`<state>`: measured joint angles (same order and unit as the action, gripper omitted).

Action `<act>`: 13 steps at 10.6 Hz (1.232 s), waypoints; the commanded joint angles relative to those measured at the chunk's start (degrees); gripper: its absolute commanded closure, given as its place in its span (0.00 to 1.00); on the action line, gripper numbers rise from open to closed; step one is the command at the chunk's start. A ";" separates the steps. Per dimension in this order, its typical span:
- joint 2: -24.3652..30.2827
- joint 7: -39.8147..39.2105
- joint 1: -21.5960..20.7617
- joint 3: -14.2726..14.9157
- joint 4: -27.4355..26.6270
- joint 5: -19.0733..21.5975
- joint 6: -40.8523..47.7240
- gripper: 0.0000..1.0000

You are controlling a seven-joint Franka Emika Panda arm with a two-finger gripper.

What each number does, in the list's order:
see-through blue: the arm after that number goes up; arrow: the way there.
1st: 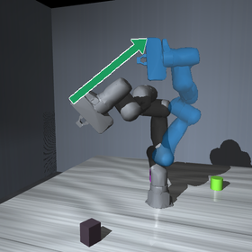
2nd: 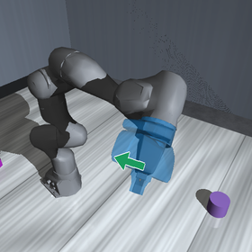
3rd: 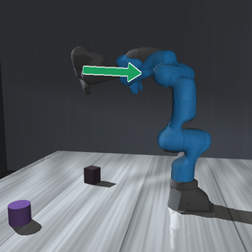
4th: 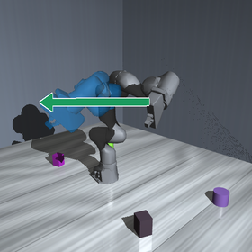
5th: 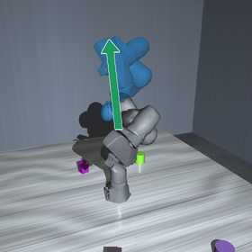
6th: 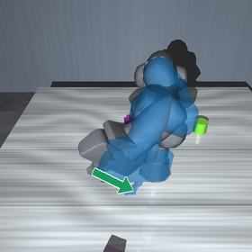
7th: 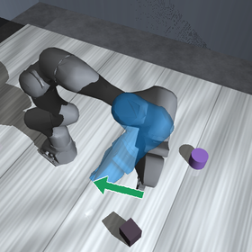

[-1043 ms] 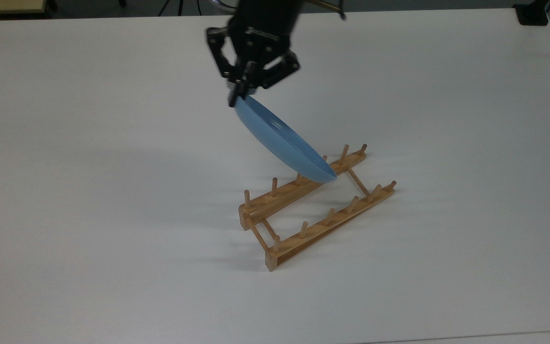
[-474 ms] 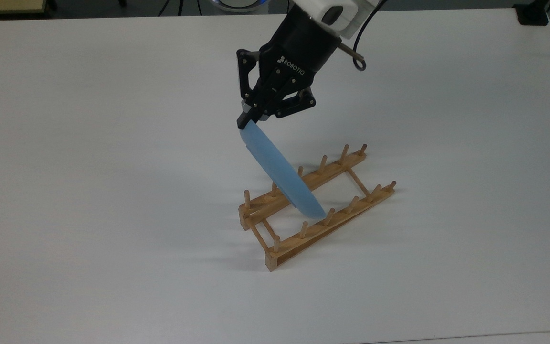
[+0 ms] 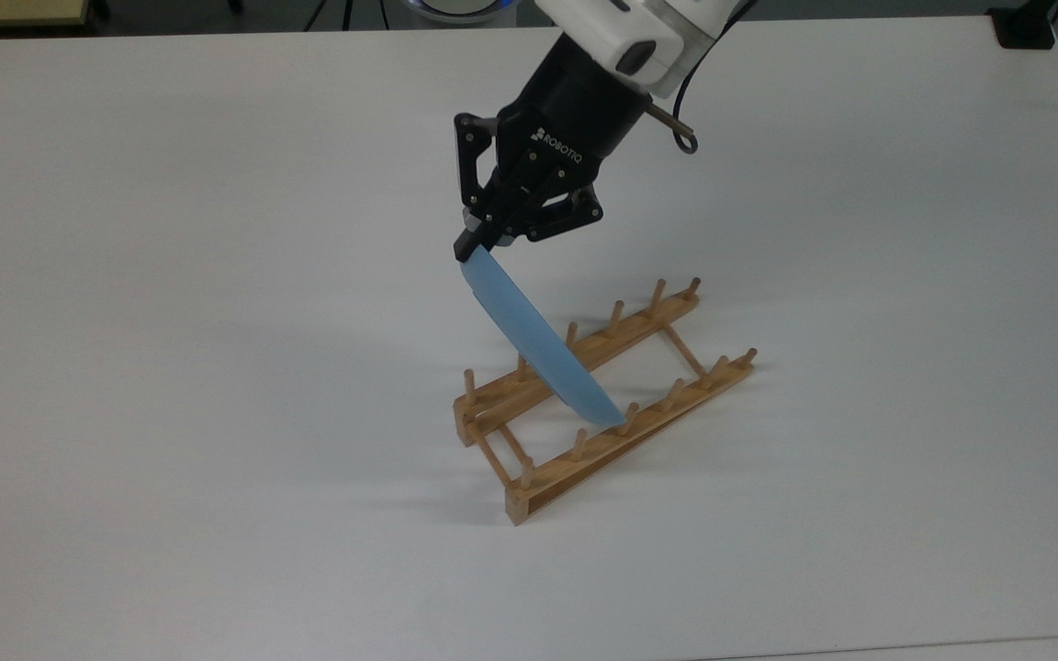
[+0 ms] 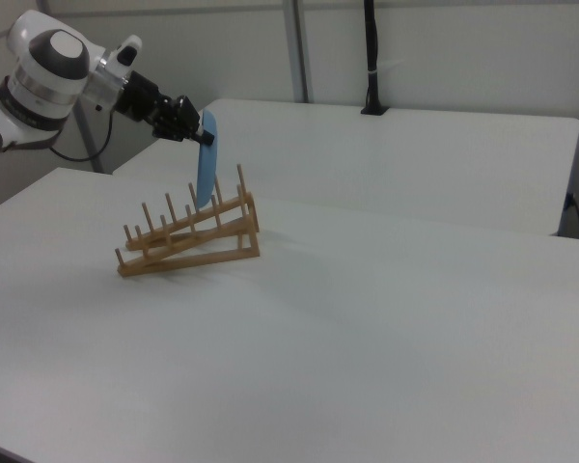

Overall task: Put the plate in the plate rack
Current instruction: 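Carry the upright plate over the wooden rack and lower it between pegs, then open the gripper to release the plate in the rack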

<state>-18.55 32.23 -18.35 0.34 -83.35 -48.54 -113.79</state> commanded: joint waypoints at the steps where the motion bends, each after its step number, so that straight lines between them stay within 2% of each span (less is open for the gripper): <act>1: -1.23 1.17 -0.90 0.19 -0.59 -1.20 -1.43 1.00; 5: -2.46 2.66 -0.90 -1.39 -1.37 -0.85 -1.34 1.00; 7: -3.07 3.28 -0.81 -2.00 -1.47 -0.85 -1.52 0.92; 8: -4.21 3.37 -0.81 -2.01 -1.47 -1.11 -1.52 0.75; 9: -4.57 3.37 -0.64 -2.01 -1.47 -1.20 -1.69 0.64; 10: -4.83 4.32 -0.55 -2.01 -1.47 -1.03 -2.91 0.28; 11: -4.83 7.81 -0.46 -2.01 -1.47 -1.20 -3.71 0.00; 13: -3.87 9.69 -0.20 -2.09 -1.03 0.28 -4.15 0.00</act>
<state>-24.09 38.93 -18.88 -1.73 -83.58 -48.56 -116.06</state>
